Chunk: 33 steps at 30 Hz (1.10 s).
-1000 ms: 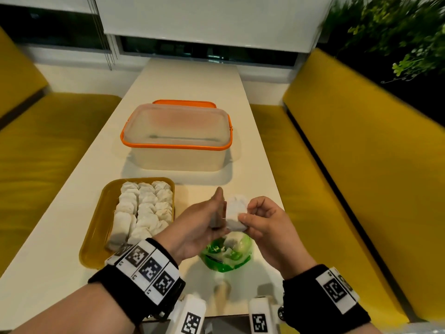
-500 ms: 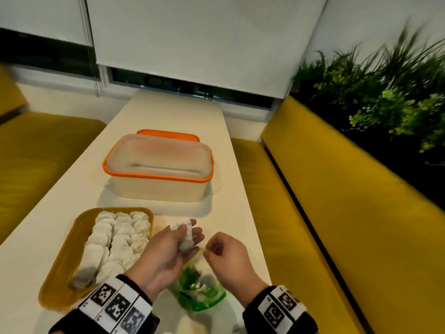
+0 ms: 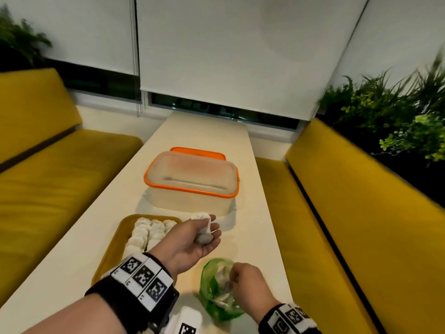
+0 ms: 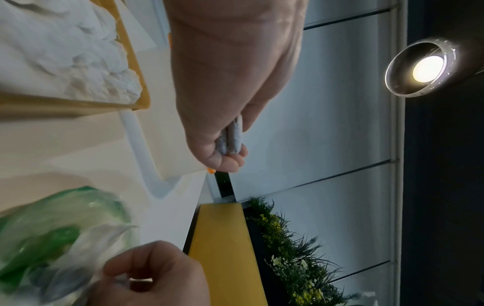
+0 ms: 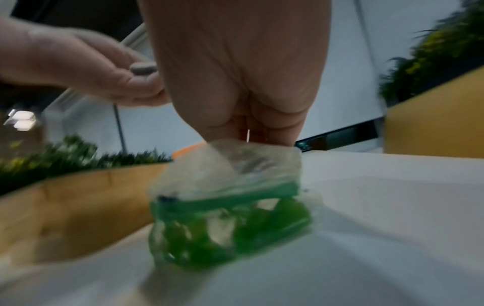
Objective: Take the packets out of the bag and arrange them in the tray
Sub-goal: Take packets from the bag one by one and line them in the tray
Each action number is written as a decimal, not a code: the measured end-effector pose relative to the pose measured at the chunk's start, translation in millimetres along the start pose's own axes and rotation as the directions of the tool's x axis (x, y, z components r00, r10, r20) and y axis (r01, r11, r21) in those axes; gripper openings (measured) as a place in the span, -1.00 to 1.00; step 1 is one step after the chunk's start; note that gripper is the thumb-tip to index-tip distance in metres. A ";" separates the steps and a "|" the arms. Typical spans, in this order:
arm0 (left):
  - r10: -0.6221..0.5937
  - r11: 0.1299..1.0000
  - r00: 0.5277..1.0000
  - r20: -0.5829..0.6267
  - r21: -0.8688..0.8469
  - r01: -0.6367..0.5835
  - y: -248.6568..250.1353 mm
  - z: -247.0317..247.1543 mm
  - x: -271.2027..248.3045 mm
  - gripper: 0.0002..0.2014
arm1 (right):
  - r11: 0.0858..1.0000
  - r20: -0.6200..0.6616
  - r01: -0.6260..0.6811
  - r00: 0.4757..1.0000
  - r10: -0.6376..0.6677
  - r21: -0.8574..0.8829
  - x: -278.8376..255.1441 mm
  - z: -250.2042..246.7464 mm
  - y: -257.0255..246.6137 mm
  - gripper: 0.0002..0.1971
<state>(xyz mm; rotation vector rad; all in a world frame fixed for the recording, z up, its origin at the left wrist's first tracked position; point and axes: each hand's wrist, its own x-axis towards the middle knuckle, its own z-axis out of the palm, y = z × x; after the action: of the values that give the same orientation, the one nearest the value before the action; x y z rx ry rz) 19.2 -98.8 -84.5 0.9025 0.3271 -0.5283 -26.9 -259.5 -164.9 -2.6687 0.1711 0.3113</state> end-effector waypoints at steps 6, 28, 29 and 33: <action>0.026 0.999 0.999 0.021 0.022 -0.027 5.7 4.4 -3.5 -0.86 | 0.986 -0.096 -0.039 0.994 0.055 0.161 -2.7 -5.0 0.2 -0.73; 0.016 0.987 0.977 0.212 0.151 -0.049 -20.0 13.1 -16.5 -0.76 | 0.596 -0.365 0.312 0.930 -0.033 0.740 -19.0 -62.8 -63.1 -0.67; 0.031 0.986 0.982 0.185 0.154 -0.060 -20.4 13.0 -13.8 -0.82 | 0.662 -0.397 0.326 0.917 -0.046 0.675 -16.8 -61.7 -66.0 -0.67; 0.032 0.993 0.999 0.008 0.117 -0.033 -21.3 4.3 -4.3 -0.79 | 0.861 -0.478 0.331 0.870 -0.120 0.386 -10.7 -46.9 -46.1 -0.76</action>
<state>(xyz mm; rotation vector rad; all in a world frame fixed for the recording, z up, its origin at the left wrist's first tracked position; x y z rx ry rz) 3.9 -111.8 -93.9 1.0184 0.2772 -0.5243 -20.5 -238.5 -102.1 -2.2082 0.0462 -0.3804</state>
